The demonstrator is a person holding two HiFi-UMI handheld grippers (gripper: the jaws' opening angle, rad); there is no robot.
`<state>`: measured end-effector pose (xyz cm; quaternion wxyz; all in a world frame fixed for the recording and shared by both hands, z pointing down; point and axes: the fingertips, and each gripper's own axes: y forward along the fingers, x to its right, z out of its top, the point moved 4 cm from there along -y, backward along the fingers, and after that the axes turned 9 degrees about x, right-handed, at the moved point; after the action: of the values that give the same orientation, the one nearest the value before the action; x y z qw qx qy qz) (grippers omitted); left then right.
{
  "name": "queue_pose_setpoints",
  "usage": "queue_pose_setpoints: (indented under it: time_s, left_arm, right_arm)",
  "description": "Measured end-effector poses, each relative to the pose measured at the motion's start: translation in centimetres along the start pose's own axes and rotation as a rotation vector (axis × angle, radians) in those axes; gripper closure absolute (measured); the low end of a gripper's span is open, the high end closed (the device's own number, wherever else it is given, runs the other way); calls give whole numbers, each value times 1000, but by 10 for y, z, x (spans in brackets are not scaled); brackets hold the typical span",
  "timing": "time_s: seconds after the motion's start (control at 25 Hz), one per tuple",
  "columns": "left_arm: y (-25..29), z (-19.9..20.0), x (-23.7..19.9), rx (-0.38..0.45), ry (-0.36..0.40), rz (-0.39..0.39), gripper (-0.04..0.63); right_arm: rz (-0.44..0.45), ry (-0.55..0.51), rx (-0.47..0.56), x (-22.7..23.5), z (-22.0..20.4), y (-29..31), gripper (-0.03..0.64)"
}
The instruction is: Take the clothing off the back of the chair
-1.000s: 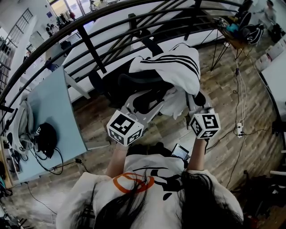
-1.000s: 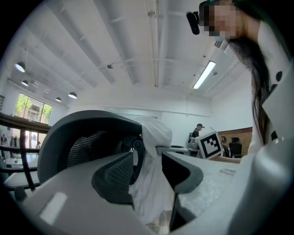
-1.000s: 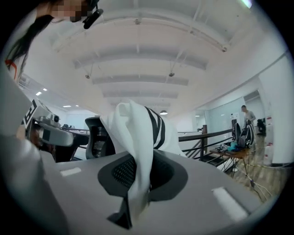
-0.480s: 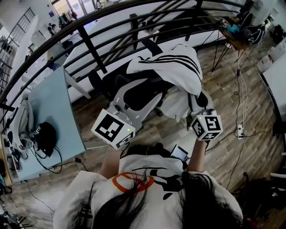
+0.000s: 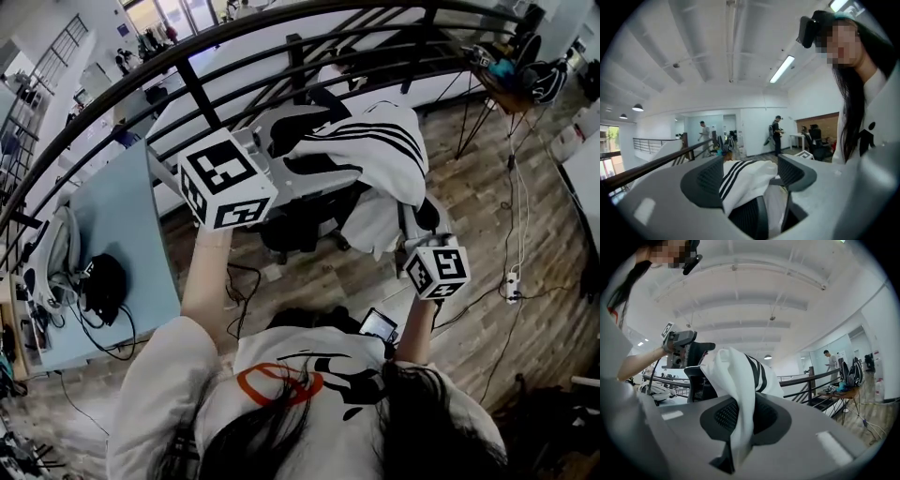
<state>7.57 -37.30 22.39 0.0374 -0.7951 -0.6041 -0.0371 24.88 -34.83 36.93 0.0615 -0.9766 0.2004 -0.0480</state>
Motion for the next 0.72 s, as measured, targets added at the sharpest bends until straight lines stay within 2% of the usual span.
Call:
queue_pose_setpoints:
  time_s: [0.12,0.2,0.24,0.32,0.4,0.56,0.72]
  left_arm:
    - [33,-14,-8,-178,8,-177,84]
    - [49,-32,-9,-340,11,-281,55]
    - [53,-40,-8,-424,38,-316,54]
    - [59,-50,-7,-547,157,-337,51]
    - [72,-56,-11,-590,246,-322,51]
    - [96,-68,-6,-581,214,-373,52]
    - [97,-66,-1,-579,255,-363,125]
  right_arm:
    - [1,-6,0,3,2,2,549]
    - [0,-9,-2,3,3,2,549]
    - [0,-10,-2,2,3,2,549]
    - [0,-12,-2,-1,4,2,549]
    - [-6,-15,4,1,7,2,549]
    - [-34,-3,29,12,17,-4,549]
    - [-45,7,68,11,29,-10,549]
